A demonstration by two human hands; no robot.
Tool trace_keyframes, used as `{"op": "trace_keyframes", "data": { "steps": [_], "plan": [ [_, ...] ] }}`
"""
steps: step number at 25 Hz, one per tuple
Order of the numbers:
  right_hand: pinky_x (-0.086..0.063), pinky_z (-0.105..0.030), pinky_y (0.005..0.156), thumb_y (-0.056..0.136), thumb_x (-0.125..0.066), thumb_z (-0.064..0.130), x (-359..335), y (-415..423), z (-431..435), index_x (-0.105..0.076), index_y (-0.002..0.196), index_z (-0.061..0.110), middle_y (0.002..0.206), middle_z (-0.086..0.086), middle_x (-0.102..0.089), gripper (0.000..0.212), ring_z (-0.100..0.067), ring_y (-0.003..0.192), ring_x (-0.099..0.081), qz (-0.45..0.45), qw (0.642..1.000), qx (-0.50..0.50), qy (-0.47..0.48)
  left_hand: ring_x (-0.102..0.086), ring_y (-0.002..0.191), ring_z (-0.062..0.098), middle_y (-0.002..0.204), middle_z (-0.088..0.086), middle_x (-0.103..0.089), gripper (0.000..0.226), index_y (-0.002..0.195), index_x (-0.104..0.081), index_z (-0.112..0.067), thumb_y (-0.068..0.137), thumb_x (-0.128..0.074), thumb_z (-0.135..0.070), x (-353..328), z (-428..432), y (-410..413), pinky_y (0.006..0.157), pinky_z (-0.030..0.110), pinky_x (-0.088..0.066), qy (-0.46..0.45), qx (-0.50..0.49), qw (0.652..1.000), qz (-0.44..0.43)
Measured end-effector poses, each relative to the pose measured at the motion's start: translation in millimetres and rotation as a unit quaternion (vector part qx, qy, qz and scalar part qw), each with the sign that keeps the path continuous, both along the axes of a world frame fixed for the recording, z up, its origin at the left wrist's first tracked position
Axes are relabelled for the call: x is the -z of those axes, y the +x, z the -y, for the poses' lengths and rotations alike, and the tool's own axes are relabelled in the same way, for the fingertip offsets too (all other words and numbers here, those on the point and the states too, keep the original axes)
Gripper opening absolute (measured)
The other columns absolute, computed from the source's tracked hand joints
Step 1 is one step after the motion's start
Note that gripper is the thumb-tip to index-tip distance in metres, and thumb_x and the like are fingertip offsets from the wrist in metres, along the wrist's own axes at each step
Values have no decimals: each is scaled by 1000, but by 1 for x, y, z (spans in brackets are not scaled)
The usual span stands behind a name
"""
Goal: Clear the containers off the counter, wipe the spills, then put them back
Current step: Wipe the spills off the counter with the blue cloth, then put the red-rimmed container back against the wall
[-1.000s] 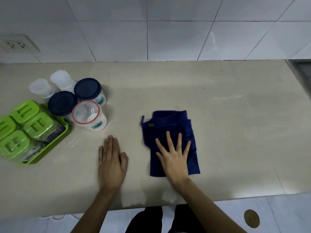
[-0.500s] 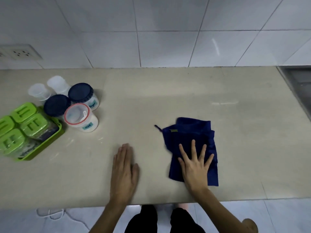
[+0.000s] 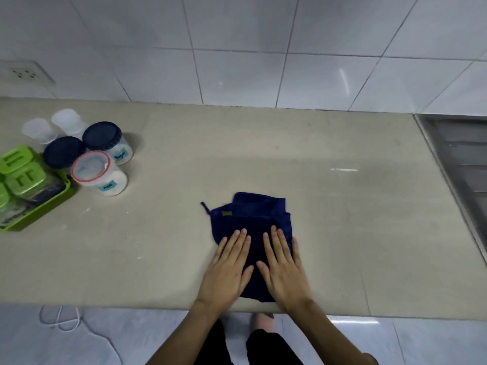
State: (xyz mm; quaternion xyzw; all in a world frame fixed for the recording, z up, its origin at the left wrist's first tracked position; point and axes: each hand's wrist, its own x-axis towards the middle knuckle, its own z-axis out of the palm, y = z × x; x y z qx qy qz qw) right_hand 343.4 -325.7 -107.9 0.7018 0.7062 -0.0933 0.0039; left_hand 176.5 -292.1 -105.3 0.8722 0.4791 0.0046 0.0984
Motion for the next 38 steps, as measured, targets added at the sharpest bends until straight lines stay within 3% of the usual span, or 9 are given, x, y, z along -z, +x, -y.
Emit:
{"op": "trace_keyframes", "data": {
  "steps": [3, 5, 8, 11, 18, 22, 29, 34, 38],
  "plan": [
    [-16, -49, 115, 99, -13, 48, -2, 1, 1, -19, 150, 9, 159, -14, -15, 64, -26, 148, -12, 7, 999, -33, -6, -26, 145, 18, 157, 5, -29, 62, 148, -31, -12, 96, -35, -46, -3, 3, -19, 114, 41, -18, 9, 7, 1000, -17],
    [-21, -49, 112, 99, -14, 46, -8, 6, -2, -37, 143, 9, 153, -16, -33, 62, -30, 142, -32, 5, 999, -32, 6, -37, 141, 17, 152, 2, -39, 55, 144, -41, -16, 95, -39, -42, -12, -1, -33, 111, 42, -22, 14, 22, 1000, -13],
    [-32, -41, 104, 100, -13, 42, -27, -11, -26, -60, 115, 13, 125, -9, -60, 58, -28, 116, -58, -54, 996, -15, 63, -61, 114, 17, 124, 1, -65, 38, 116, -66, -15, 88, -44, -27, -24, -18, -73, 108, 34, -31, 38, -25, 998, 39],
    [-31, -37, 104, 97, -32, 44, -36, -65, -65, -58, 114, 17, 126, -3, -58, 42, -22, 120, -51, -102, 987, -61, 111, -63, 103, 19, 113, 5, -68, 36, 104, -68, -10, 85, -43, -26, -22, -45, -141, 97, 24, -38, 59, -147, 983, 94],
    [-24, -44, 111, 85, -49, 40, -49, -244, -183, -54, 118, 13, 130, -10, -59, 43, -29, 127, -51, -116, 953, -238, 149, -57, 109, 27, 116, 15, -65, 37, 110, -65, -5, 85, -46, -24, -2, -106, -263, 99, 30, -37, 66, -251, 961, 97],
    [-31, -43, 113, 79, -63, 44, -60, -313, -235, -36, 135, 20, 146, -13, -40, 67, -28, 134, -37, -226, 953, -146, 140, -52, 118, 28, 126, 15, -58, 39, 124, -57, -3, 90, -48, -21, 13, -123, -280, 104, 38, -39, 70, -280, 944, 158],
    [-51, -31, 91, 62, -81, 31, -52, -335, -253, -46, 128, 16, 134, -6, -46, 76, -22, 121, -51, -360, 922, -30, 141, -44, 131, 27, 139, 14, -52, 44, 129, -56, -7, 89, -47, -25, 21, -126, -283, 109, 41, -41, 58, -272, 947, 158],
    [-49, -28, 85, 61, -84, 33, -65, -268, -225, -47, 124, 19, 134, -5, -46, 75, -21, 116, -54, -352, 920, 27, 169, -46, 128, 26, 136, 12, -54, 37, 122, -60, -7, 88, -50, -18, 11, -121, -270, 110, 39, -34, 99, -190, 960, 183],
    [-49, -29, 82, 62, -84, 37, -61, -179, -212, -45, 127, 20, 134, -2, -44, 77, -23, 113, -56, -327, 927, 95, 155, -48, 123, 20, 131, 7, -59, 41, 125, -60, -10, 87, -50, -19, -4, -139, -206, 110, 33, -34, 102, -110, 967, 208]
  ]
}}
